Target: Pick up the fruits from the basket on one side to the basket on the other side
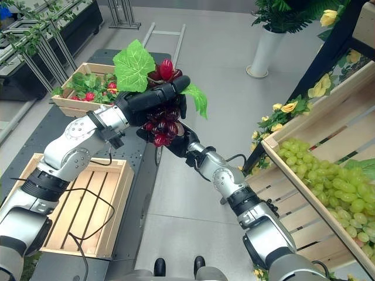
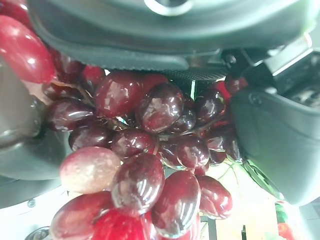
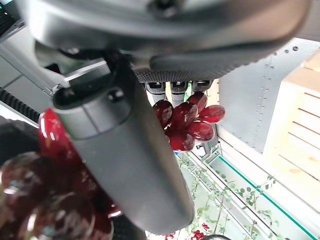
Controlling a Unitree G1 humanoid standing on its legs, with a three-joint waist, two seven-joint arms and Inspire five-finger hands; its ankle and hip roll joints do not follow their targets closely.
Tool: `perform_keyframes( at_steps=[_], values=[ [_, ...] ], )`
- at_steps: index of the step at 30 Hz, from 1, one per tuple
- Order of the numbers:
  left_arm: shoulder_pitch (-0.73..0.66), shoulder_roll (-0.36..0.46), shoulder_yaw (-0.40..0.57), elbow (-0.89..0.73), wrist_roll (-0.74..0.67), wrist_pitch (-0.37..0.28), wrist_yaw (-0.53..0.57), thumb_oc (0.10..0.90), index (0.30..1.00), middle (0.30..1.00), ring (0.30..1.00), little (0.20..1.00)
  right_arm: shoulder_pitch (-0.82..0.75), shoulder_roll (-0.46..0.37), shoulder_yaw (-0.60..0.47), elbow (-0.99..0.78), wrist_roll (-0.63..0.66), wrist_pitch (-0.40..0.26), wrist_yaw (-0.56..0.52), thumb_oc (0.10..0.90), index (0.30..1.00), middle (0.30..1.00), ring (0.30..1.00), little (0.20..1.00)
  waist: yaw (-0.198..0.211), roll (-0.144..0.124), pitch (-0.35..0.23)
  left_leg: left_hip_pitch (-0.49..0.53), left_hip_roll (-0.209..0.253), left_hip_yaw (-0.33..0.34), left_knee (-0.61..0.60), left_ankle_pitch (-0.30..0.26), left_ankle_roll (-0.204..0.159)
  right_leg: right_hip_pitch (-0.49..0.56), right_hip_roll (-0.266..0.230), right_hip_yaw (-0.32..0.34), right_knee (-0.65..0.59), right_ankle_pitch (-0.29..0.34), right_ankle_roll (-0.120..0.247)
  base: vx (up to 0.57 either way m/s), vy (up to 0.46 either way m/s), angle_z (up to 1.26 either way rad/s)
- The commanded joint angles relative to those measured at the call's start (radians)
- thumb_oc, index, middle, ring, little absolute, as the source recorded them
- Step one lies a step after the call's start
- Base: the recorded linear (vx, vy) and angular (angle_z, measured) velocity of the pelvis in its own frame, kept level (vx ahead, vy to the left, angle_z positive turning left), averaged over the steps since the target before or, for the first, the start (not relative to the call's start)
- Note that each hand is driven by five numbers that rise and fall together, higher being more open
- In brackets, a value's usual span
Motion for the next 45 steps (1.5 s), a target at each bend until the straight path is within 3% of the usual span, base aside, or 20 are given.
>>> perform_keyframes(
  at_steps=[1,6,12,13,14,21,34,35,37,45],
  values=[
    [-0.067,-0.096,-0.030,0.015,-0.056,-0.100,-0.056,0.400,0.300,0.300,0.300,0.300,-0.038,0.074,-0.080,-0.034,0.099,-0.197,-0.016,0.800,0.900,0.900,0.900,0.900,0.012,0.014,-0.231,-0.040,-0.027,-0.005,0.001,-0.077,-0.021,-0.023,0.032,-0.005,0.002,-0.008,-0.017,0.00,0.000,0.00],
    [-0.048,-0.097,-0.010,0.061,-0.065,-0.116,-0.035,0.400,0.300,0.300,0.300,0.300,-0.015,0.069,-0.104,-0.061,0.092,-0.207,-0.010,0.800,0.900,0.900,0.900,0.900,0.006,0.015,-0.233,-0.040,-0.028,-0.004,0.001,-0.077,-0.020,-0.023,0.032,-0.003,0.002,-0.008,-0.017,0.00,0.000,0.00],
    [-0.022,-0.129,0.040,0.159,-0.035,-0.158,0.076,0.400,0.300,0.300,0.300,0.300,0.001,0.073,-0.114,-0.073,0.074,-0.222,0.016,0.800,0.900,0.900,0.900,0.900,0.001,0.014,-0.233,-0.042,-0.027,-0.006,0.001,-0.075,-0.020,-0.026,0.033,0.001,0.002,-0.009,-0.020,0.00,0.000,0.00],
    [-0.018,-0.134,0.048,0.190,-0.036,-0.170,0.101,0.400,0.300,0.300,0.300,0.300,0.003,0.075,-0.117,-0.075,0.077,-0.224,0.022,0.483,0.425,0.425,0.425,0.425,0.000,0.013,-0.233,-0.041,-0.027,-0.006,0.001,-0.075,-0.020,-0.026,0.034,0.001,0.002,-0.008,-0.020,0.00,-0.011,-0.04],
    [-0.012,-0.149,0.065,0.242,-0.038,-0.188,0.135,0.400,0.300,0.300,0.300,0.300,0.000,0.081,-0.120,-0.070,0.078,-0.225,0.036,0.400,0.300,0.300,0.300,0.300,-0.001,0.012,-0.233,-0.041,-0.027,-0.006,0.001,-0.074,-0.020,-0.025,0.034,0.002,0.002,-0.009,-0.021,0.00,0.000,0.00],
    [0.021,-0.222,0.119,0.388,-0.094,-0.196,0.190,0.400,0.300,0.300,0.300,0.300,-0.003,0.082,-0.121,-0.055,0.048,-0.217,0.056,0.400,0.300,0.300,0.300,0.300,-0.011,0.010,-0.233,-0.042,-0.023,0.000,0.001,-0.075,-0.024,-0.028,0.034,0.002,0.002,-0.010,-0.021,0.00,-0.007,-0.04],
    [0.020,-0.228,0.142,0.529,-0.048,-0.206,0.189,0.400,0.300,0.300,0.300,0.300,0.000,0.075,-0.135,-0.032,0.068,-0.207,0.075,0.400,0.300,0.300,0.300,0.300,-0.023,0.011,-0.230,-0.034,-0.020,0.013,0.001,-0.079,-0.026,-0.024,0.035,0.009,0.002,-0.010,-0.021,0.00,-0.001,-0.01],
    [0.020,-0.226,0.143,0.533,-0.047,-0.204,0.185,0.436,0.354,0.354,0.354,0.354,0.003,0.074,-0.137,-0.030,0.068,-0.207,0.079,0.400,0.300,0.300,0.300,0.300,-0.023,0.011,-0.230,-0.034,-0.019,0.014,0.001,-0.079,-0.026,-0.024,0.035,0.009,0.002,-0.009,-0.020,0.01,-0.002,-0.06],
    [0.027,-0.224,0.147,0.539,-0.047,-0.193,0.185,0.800,0.900,0.900,0.900,0.900,0.010,0.071,-0.139,-0.030,0.069,-0.209,0.078,0.400,0.300,0.300,0.300,0.300,-0.024,0.012,-0.229,-0.034,-0.019,0.016,0.001,-0.079,-0.026,-0.024,0.035,0.010,0.002,-0.009,-0.020,0.00,0.000,0.00],
    [0.044,-0.202,0.169,0.567,-0.018,-0.175,0.209,0.800,0.900,0.900,0.900,0.900,0.036,0.050,-0.161,-0.001,0.043,-0.212,0.085,0.400,0.300,0.300,0.300,0.300,-0.026,0.013,-0.223,-0.031,-0.019,0.020,0.001,-0.081,-0.026,-0.023,0.035,0.010,0.002,-0.009,-0.019,0.00,0.000,0.00]
  ],
)
